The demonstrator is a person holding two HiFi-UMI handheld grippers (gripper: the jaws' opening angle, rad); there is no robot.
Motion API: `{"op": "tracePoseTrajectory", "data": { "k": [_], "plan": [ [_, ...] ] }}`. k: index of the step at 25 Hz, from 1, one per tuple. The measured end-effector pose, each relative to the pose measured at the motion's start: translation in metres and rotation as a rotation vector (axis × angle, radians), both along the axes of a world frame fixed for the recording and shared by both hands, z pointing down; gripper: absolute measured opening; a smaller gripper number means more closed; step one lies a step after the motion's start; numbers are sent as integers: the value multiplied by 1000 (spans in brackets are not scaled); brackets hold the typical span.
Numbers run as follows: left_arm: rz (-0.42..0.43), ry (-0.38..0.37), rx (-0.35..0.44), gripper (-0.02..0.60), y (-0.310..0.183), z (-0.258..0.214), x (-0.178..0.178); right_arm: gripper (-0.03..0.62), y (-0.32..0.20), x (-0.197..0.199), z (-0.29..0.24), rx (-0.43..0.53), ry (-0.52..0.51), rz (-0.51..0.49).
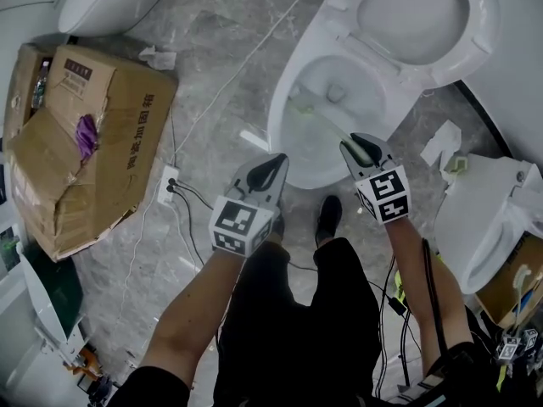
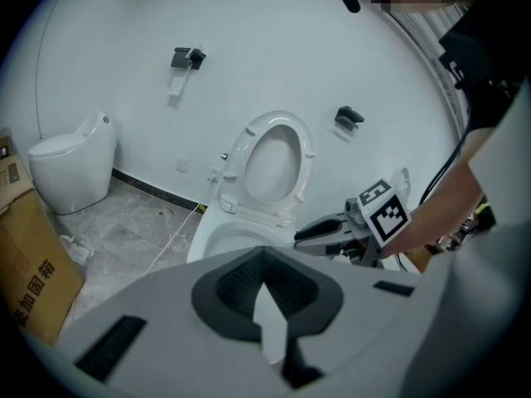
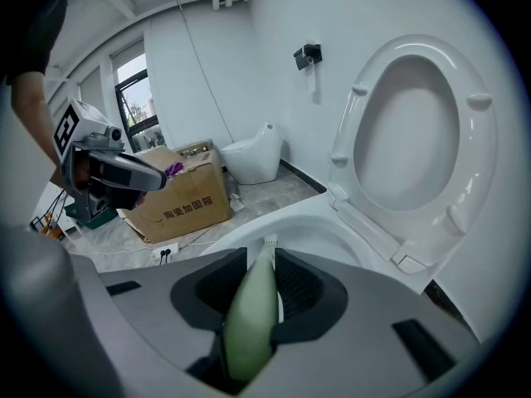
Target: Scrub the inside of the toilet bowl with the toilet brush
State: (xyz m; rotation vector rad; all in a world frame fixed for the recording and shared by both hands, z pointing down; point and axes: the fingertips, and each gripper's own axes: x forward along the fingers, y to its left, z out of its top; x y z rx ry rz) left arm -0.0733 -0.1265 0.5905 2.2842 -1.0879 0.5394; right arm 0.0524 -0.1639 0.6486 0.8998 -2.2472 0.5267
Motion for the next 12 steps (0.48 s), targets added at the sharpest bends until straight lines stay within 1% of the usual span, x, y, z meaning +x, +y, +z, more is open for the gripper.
{"op": "tracePoseTrajectory", "data": {
  "k": [3,6,8,12],
  "plan": [
    [6,-4,0,9,-1,0,1,112,-5,1,1,4,2,8],
    [-10,0,-4,9,-3,-1,2,112,-11,4,2,7,-1,16],
    [-16,6,-4,9,-4,-3,5,112,-15,7,3,8,-5,32],
    [-4,15,-4,9,-2,-2,16,111,-23,16,4,15,0,69]
  ]
}}
